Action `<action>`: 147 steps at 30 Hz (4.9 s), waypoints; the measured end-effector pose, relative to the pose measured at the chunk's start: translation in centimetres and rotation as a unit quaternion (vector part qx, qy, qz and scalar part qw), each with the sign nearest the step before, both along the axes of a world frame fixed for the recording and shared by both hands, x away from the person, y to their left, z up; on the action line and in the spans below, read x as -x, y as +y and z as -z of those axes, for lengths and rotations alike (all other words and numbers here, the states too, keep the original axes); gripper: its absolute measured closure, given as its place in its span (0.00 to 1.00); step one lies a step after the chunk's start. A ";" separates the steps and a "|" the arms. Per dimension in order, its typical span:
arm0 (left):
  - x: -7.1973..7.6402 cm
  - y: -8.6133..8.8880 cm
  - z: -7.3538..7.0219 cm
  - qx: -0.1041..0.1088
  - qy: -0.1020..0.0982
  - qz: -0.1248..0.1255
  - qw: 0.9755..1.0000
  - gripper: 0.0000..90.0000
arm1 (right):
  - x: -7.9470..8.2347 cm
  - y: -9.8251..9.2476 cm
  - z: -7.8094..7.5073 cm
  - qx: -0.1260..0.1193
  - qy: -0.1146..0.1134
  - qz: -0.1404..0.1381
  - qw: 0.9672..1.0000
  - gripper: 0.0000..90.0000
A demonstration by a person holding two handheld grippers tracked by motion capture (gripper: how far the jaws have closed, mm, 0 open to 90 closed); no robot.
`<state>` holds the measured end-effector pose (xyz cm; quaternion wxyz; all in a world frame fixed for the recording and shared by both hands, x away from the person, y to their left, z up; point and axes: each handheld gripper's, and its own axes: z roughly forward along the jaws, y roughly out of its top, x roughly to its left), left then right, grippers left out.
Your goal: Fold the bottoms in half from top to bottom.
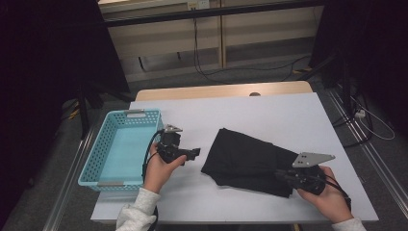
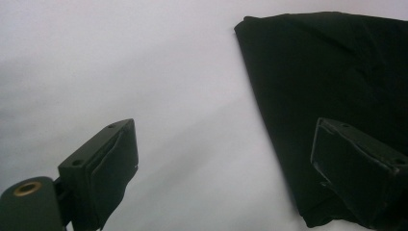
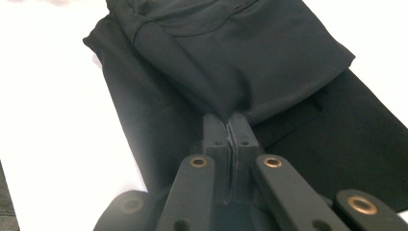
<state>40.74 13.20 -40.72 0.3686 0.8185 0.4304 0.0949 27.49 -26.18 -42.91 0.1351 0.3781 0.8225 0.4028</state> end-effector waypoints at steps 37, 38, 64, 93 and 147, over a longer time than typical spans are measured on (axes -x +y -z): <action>-0.1 -0.4 0.2 -0.002 -0.001 0.003 1.000 0.10 | 1.5 -1.1 -1.1 0.013 -0.003 0.020 1.000 0.67; -0.1 -0.4 0.2 -0.002 -0.001 0.002 1.000 0.10 | 1.1 -1.1 -1.1 0.010 -0.004 0.031 0.999 0.67; 0.0 -0.6 -0.3 -0.001 -0.010 0.008 1.000 0.10 | -6.7 -0.9 2.0 0.027 0.048 0.113 0.992 0.58; 0.0 -0.6 -0.3 0.001 -0.010 0.008 1.000 0.10 | -5.9 -1.4 0.3 0.001 0.021 0.096 0.995 0.91; 1.6 -3.8 0.3 0.001 0.003 0.051 0.999 0.12 | -4.7 -3.5 1.4 0.005 0.061 0.118 0.991 0.91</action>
